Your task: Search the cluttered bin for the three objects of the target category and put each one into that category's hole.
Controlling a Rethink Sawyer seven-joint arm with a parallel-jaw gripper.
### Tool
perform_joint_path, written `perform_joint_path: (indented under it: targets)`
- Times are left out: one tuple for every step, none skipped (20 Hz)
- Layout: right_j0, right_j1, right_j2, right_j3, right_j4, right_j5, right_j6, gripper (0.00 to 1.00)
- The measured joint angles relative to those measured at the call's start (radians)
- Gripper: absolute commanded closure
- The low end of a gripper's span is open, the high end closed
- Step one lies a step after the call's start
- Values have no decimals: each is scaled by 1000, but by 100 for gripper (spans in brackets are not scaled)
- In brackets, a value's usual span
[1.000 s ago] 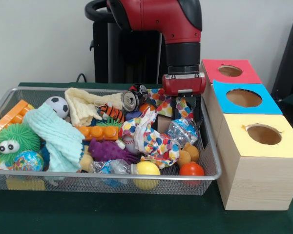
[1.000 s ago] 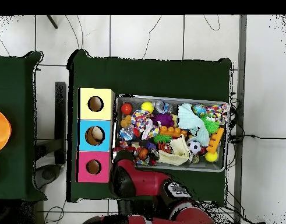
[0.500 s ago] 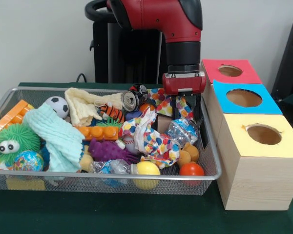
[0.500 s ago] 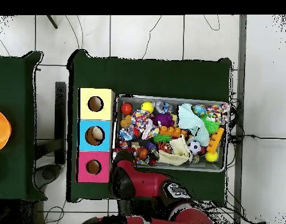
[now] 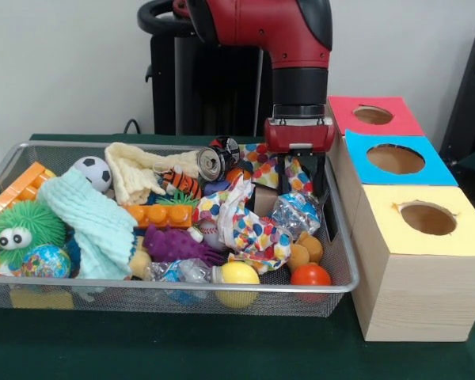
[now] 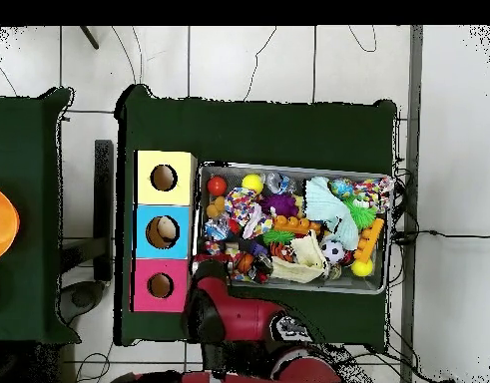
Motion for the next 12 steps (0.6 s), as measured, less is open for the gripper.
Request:
perform_joint_path:
  targets:
    - [14,3,-13,0,12,-11,0,0]
    - [17,4,-17,0,14,-14,0,0]
    - [23,6,-23,0,18,-17,0,0]
    - [29,7,-30,0,21,-20,0,0]
    - [34,8,-37,0,24,-24,0,0]
    - [36,9,-40,0,24,-26,0,0]
    - [38,10,-42,0,24,-28,0,0]
    - [40,12,-48,0,24,-36,0,0]
    - [40,13,-50,0,24,-41,0,0]
    - [40,14,-52,0,24,-45,0,0]
    - [39,17,-53,0,24,-54,0,0]
    - [39,20,-55,0,24,-62,0,0]
